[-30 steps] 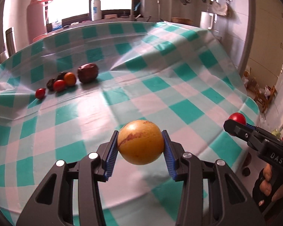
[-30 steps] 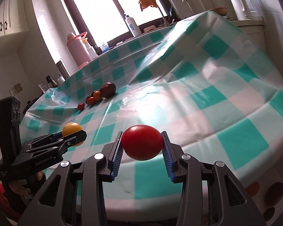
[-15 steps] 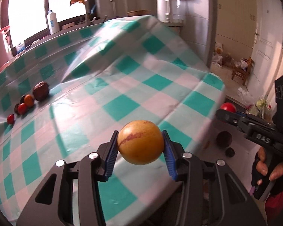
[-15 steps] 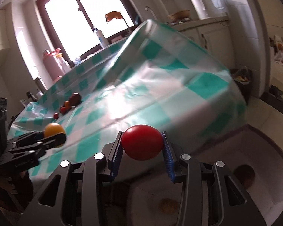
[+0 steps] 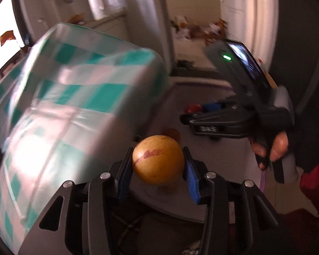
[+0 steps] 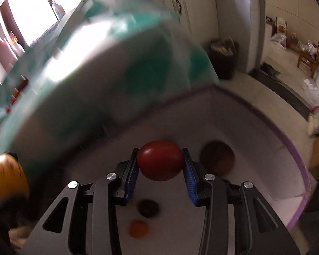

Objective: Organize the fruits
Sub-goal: 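Lift and carry the red tomato and pale yellow fruit with both tools over the box, then open both tools to drop the red tomato and pale yellow fruit into the box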

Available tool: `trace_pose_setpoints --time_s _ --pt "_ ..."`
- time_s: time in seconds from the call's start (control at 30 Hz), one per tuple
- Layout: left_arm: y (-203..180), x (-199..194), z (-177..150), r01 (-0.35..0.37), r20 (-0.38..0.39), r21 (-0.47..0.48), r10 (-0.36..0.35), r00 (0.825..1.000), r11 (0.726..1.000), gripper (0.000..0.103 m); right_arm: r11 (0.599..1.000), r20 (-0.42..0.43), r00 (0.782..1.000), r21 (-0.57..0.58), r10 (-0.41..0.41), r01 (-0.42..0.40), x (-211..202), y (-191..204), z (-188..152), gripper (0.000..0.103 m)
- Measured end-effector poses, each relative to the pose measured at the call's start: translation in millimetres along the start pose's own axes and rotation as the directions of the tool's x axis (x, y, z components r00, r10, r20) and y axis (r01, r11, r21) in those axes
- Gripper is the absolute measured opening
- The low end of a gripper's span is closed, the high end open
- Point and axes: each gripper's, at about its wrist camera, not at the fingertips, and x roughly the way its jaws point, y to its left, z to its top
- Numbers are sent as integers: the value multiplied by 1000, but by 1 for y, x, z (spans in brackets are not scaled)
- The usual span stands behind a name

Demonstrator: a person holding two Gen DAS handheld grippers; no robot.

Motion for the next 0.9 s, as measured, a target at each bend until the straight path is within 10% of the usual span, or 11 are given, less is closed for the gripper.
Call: trace_pose_setpoints --time_s 0.4,0.8,0.9 --pt "-11 124 -25 124 -350 -13 -120 929 992 45 989 -216 969 -105 -120 99 45 -4 -33 40" --pt "-28 149 -46 189 -432 50 -150 889 981 45 981 -327 931 -150 -165 122 70 -1 -43 41" --pt "-25 145 -48 191 -417 55 -152 896 980 55 979 -328 928 -151 -178 134 70 -3 -41 57"
